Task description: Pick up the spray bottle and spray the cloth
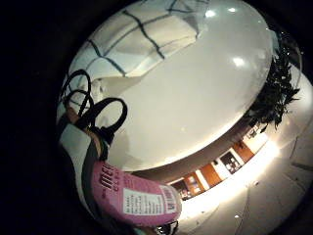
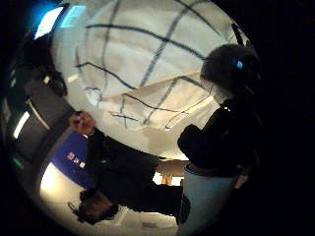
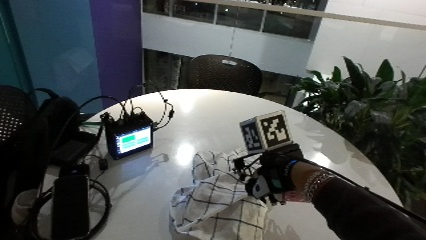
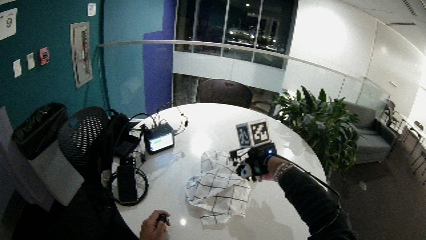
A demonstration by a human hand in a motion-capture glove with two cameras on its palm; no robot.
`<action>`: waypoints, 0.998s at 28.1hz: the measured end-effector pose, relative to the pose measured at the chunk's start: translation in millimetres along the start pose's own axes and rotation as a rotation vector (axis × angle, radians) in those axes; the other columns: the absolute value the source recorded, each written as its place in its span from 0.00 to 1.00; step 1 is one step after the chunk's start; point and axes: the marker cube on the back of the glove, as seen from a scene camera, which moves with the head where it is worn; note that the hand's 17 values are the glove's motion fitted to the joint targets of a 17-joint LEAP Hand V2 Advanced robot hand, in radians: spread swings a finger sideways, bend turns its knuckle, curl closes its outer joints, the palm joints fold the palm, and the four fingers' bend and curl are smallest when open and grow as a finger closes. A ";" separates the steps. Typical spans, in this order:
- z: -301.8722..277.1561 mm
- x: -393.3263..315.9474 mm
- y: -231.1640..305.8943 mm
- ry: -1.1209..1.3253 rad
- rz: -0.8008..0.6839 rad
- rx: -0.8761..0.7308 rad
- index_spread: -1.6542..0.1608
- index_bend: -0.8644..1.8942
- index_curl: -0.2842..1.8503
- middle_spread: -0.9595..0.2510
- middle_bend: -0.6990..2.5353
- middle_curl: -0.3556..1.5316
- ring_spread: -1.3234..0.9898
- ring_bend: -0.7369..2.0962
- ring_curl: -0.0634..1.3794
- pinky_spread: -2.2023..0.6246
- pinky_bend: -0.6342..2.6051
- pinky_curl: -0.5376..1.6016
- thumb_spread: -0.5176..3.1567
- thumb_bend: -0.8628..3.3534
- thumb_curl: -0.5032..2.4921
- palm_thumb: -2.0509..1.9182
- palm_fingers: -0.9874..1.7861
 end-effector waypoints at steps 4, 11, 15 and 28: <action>17.1 -2.8 -5.0 0.012 -0.005 -0.052 0.73 0.38 0.43 0.62 0.37 0.47 0.49 0.50 0.37 0.68 0.37 0.45 0.31 0.20 0.44 0.74 0.83; 12.3 -5.3 -5.3 0.008 -0.020 -0.038 0.73 0.38 0.43 0.62 0.37 0.48 0.49 0.50 0.37 0.68 0.37 0.45 0.31 0.20 0.45 0.73 0.82; -8.5 -12.8 -3.4 -0.046 -0.065 0.024 0.73 0.38 0.44 0.62 0.37 0.48 0.49 0.50 0.37 0.68 0.37 0.45 0.31 0.20 0.45 0.73 0.82; -122.9 -137.4 14.5 -0.504 -0.616 0.379 0.73 0.37 0.44 0.62 0.37 0.48 0.50 0.50 0.37 0.68 0.37 0.45 0.31 0.20 0.46 0.73 0.82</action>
